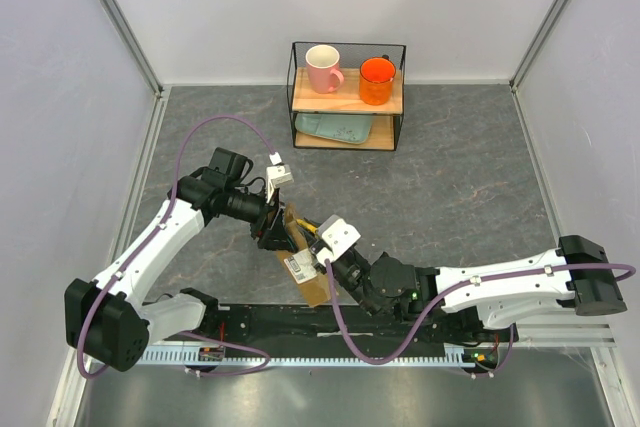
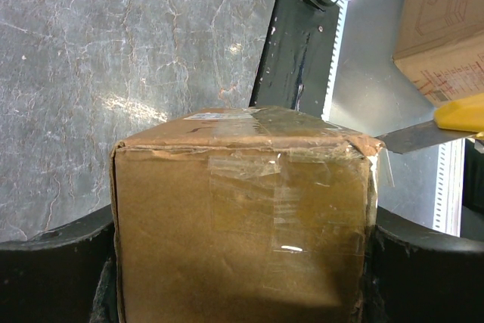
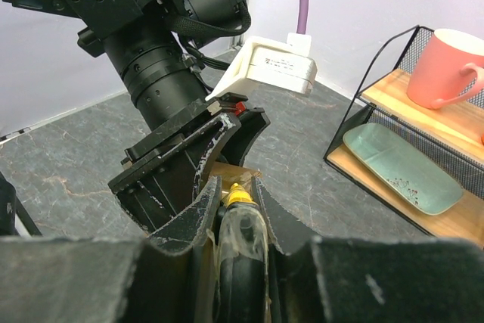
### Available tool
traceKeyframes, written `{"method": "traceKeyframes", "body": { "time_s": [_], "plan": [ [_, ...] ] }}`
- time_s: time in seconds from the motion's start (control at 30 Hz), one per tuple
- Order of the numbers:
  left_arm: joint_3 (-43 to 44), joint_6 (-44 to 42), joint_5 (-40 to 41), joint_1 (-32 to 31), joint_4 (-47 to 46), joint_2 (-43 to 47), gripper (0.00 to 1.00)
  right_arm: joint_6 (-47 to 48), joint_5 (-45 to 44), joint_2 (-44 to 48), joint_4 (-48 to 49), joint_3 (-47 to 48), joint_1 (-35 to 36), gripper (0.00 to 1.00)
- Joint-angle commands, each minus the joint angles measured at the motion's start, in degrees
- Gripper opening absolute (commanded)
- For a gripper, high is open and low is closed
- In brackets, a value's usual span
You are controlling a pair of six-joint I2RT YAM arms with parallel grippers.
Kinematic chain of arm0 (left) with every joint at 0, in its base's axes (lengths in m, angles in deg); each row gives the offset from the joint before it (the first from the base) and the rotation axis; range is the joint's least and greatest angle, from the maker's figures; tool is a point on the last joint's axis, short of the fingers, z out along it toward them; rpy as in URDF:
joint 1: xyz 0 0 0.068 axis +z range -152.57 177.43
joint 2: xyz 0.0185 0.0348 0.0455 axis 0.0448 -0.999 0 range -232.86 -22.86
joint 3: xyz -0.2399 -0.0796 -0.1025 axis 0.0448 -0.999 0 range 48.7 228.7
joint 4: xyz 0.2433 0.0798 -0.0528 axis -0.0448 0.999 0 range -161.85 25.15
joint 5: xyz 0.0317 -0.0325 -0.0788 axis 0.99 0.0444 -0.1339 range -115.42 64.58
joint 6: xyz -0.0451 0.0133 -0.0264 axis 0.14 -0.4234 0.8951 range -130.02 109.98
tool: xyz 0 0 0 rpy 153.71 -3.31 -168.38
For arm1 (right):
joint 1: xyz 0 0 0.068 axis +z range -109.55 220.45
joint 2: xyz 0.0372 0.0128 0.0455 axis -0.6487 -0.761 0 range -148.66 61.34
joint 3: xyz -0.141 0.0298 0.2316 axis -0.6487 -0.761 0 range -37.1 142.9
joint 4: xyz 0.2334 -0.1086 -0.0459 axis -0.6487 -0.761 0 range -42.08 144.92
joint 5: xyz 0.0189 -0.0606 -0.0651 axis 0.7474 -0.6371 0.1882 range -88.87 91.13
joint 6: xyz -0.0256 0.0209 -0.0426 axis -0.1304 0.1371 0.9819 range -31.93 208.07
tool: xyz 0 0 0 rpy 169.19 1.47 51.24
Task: Unpack the express box
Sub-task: Cut the express box at the center of the board.
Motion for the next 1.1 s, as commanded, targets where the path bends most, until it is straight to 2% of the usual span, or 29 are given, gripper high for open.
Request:
{"method": "traceKeyframes", "body": {
  "time_s": [0.0,0.5,1.07],
  "plan": [
    [0.1,-0.8,-3.3,-0.8,-0.1,1.4,0.53,1.8,-1.6,0.2,3.6,1.2,-0.2,0.00],
    [0.5,-0.6,-3.6,-1.2,-0.1,1.5,0.52,0.5,-0.8,-0.2,2.0,1.3,-1.1,0.00],
    [0.8,0.8,-2.7,-1.3,-0.4,1.2,0.51,-9.1,-1.6,-1.7,-5.5,-5.1,-1.3,0.00]
  ]
}}
